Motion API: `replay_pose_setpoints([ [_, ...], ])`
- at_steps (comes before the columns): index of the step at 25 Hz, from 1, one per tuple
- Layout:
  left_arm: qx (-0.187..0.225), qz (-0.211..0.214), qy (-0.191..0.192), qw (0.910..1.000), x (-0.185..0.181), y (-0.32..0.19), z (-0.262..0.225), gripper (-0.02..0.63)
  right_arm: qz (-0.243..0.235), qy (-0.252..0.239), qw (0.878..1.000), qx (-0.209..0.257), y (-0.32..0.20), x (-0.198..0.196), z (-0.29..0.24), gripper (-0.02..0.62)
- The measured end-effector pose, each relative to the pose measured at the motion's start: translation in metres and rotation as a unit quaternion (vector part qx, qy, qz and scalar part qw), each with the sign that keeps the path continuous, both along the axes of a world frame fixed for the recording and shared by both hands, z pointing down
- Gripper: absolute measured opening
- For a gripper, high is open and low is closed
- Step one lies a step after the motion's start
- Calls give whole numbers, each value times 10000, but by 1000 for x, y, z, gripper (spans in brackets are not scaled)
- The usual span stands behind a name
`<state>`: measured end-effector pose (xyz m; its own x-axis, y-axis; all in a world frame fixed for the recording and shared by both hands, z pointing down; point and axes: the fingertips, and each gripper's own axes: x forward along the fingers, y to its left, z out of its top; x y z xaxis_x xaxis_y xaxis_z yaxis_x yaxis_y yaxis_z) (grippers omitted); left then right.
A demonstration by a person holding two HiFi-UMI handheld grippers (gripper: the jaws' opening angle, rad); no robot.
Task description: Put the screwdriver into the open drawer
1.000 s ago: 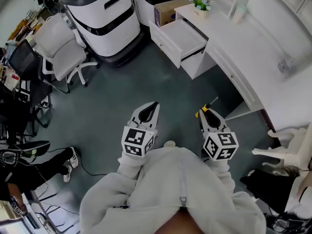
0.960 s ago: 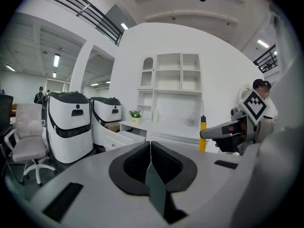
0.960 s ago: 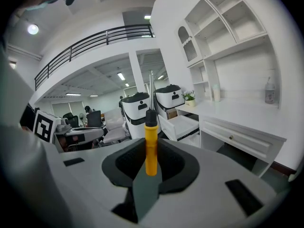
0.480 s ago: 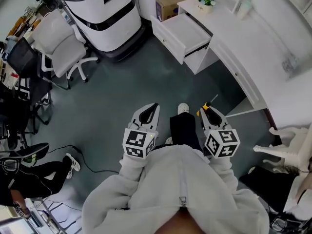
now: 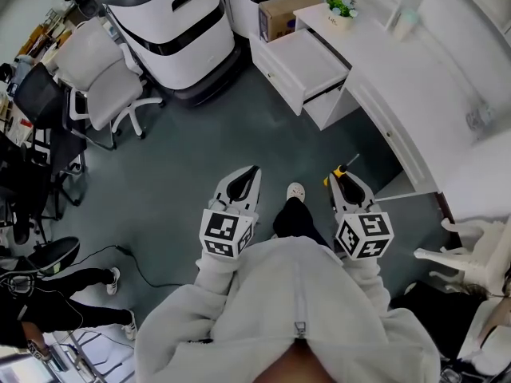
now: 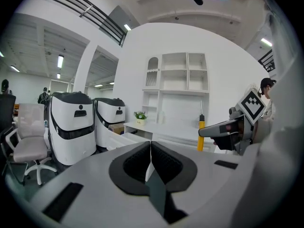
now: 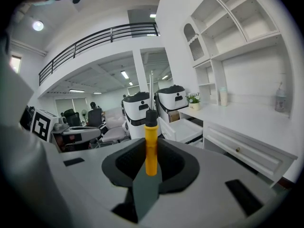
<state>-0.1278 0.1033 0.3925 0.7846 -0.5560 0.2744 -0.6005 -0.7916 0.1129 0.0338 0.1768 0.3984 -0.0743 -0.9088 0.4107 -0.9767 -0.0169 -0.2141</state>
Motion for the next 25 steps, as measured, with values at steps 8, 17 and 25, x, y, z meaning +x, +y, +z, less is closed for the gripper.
replay_pose_setpoints([
  [8,372,159,251,9989,46,-48,-21,20,141,94,9990,412,-45,53,-18,87],
  [17,522,288,313,9977,87,-95,-24,20,92,1,9987,500,-96,95,-13,87],
  [25,464,120,317,9983,104,-136,-13,20,-164,-46,9985,514,-149,116,-5,87],
])
